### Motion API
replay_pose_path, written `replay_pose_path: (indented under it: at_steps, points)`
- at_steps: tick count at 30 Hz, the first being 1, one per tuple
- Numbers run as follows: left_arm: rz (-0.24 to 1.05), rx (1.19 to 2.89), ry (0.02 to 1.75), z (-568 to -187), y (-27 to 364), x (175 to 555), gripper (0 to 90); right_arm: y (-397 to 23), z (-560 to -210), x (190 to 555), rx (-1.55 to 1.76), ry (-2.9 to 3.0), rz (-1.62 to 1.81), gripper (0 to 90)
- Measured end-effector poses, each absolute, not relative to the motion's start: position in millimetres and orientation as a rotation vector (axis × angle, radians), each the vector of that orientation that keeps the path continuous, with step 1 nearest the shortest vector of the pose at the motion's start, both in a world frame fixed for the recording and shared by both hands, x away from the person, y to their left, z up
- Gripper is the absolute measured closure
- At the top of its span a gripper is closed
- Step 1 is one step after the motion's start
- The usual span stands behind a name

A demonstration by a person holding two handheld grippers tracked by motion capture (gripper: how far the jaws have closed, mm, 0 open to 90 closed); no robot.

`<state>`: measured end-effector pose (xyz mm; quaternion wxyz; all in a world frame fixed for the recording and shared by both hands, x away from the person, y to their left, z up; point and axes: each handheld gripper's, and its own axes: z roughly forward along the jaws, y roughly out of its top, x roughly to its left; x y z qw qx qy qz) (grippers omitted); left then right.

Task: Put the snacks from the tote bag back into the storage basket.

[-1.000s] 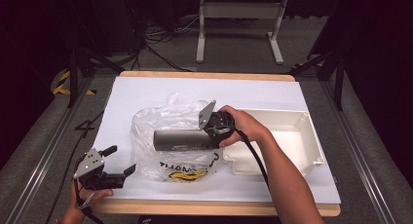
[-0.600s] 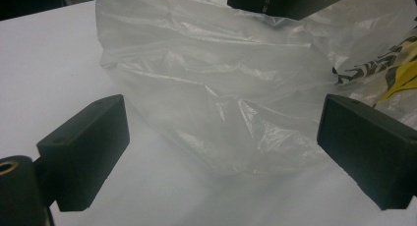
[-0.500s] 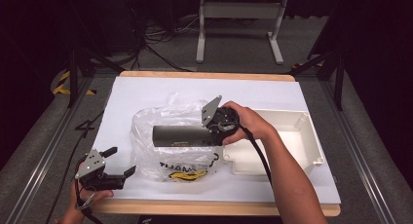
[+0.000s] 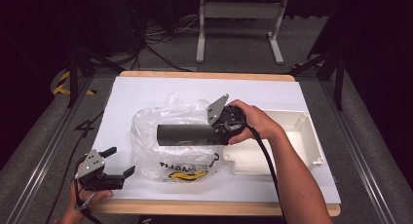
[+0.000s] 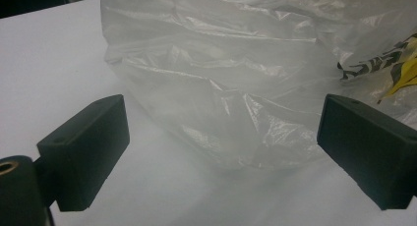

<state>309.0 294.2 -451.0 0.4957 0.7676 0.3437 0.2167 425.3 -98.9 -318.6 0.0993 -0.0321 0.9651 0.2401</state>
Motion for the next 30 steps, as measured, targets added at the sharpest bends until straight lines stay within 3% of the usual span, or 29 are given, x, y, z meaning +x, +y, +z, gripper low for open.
replay_pose_path:
  at_steps: [30]
  points:
    - [0.526,1.878,0.837,-452,292,310,6.3,-161,-293,409,-0.057,2.816,0.715,42.9]
